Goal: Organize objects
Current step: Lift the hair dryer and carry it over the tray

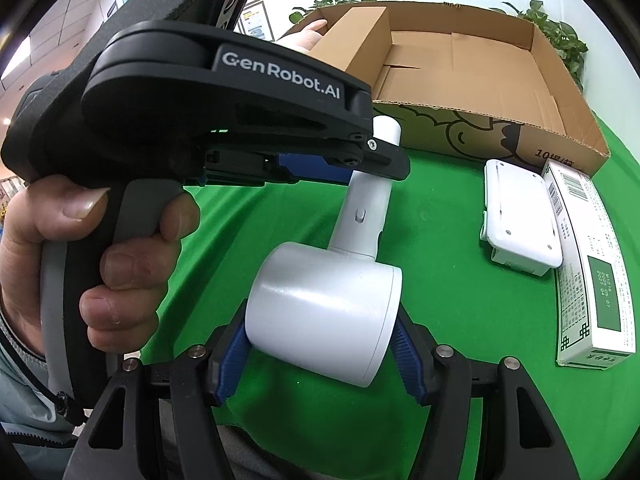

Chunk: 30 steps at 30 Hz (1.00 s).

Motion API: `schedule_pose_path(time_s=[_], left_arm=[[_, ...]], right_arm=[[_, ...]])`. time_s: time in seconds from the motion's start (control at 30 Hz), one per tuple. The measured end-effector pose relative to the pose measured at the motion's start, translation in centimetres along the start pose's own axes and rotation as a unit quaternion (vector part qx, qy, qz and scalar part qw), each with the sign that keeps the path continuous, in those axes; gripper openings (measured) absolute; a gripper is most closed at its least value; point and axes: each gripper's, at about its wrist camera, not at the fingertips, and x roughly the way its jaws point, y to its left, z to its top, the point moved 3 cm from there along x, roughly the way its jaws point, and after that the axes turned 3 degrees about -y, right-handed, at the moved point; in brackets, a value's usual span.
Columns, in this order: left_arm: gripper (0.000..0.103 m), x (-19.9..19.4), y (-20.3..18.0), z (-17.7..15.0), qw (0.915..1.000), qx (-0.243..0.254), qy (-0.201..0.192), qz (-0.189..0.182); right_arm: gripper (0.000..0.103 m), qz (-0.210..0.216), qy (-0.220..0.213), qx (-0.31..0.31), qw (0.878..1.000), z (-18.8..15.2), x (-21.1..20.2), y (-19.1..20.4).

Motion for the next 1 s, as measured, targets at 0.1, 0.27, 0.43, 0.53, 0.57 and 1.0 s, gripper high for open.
schedule_pose_path(time_s=[0.1, 0.27, 0.43, 0.53, 0.57, 1.0], left_arm=[[0.032, -0.1, -0.1, 0.1, 1.0000, 0.001, -0.002, 0.000], [0.032, -0.6, -0.3, 0.3, 1.0000, 0.003, -0.008, 0.000], [0.031, -1.0, -0.5, 0.5, 0.9999, 0.007, -0.011, 0.002], [0.031, -1.1, -0.6, 0.7, 0.9999, 0.008, -0.012, 0.000], [0.031, -1.2, -0.7, 0.7, 0.9999, 0.009, -0.012, 0.001], [0.031, -1.7, -0.9, 1.2, 0.9998, 0.014, -0.016, 0.001]], right_arm=[[0.061, -0.001, -0.001, -0.001, 1.000, 0.0, 0.0, 0.0], [0.061, 0.000, -0.005, -0.003, 1.000, 0.2, -0.2, 0.1], [0.061, -0.001, -0.009, -0.007, 1.000, 0.4, -0.4, 0.3], [0.061, 0.000, -0.010, -0.006, 1.000, 0.4, -0.4, 0.3], [0.061, 0.000, -0.010, -0.006, 1.000, 0.4, -0.4, 0.3], [0.061, 0.005, -0.016, -0.003, 1.000, 1.1, -0.6, 0.3]])
